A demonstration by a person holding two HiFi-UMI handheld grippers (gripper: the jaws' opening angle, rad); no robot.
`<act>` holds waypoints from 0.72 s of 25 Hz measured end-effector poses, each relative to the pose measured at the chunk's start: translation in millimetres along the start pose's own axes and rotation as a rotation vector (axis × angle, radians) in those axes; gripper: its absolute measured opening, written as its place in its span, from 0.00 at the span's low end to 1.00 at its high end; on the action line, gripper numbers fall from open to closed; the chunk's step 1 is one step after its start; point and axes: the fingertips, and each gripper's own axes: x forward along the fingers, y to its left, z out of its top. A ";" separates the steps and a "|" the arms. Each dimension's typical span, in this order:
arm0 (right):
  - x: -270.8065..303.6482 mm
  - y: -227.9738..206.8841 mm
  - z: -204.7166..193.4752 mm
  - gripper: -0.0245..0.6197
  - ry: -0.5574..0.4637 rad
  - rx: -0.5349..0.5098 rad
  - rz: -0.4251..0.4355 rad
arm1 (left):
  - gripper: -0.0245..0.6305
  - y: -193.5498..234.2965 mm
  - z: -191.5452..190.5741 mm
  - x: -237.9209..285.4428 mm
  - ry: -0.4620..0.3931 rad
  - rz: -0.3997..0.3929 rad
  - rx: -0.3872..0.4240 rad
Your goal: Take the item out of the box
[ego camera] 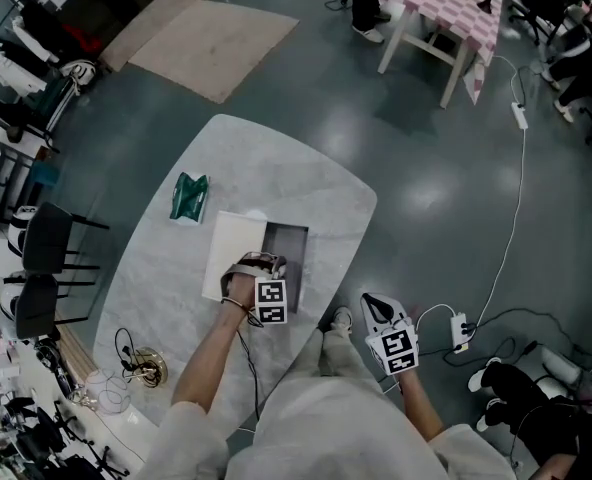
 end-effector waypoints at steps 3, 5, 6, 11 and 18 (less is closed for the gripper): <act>0.7 3.3 0.9 0.04 -0.008 -0.008 0.002 | 0.31 -0.2 1.5 -7.5 -0.009 0.025 -0.012; 1.9 5.7 3.3 0.04 -0.021 -0.017 0.000 | 0.31 -1.7 0.8 -12.5 -0.010 0.038 -0.018; 2.3 7.4 4.3 0.04 -0.024 -0.021 0.000 | 0.31 -2.7 0.1 -15.0 -0.010 0.045 -0.020; 3.0 18.1 7.9 0.04 -0.025 -0.037 0.014 | 0.31 -5.0 0.7 -31.4 -0.022 0.093 -0.039; 3.7 27.0 19.8 0.04 -0.049 -0.077 0.016 | 0.31 -3.5 3.3 -57.5 -0.056 0.169 -0.091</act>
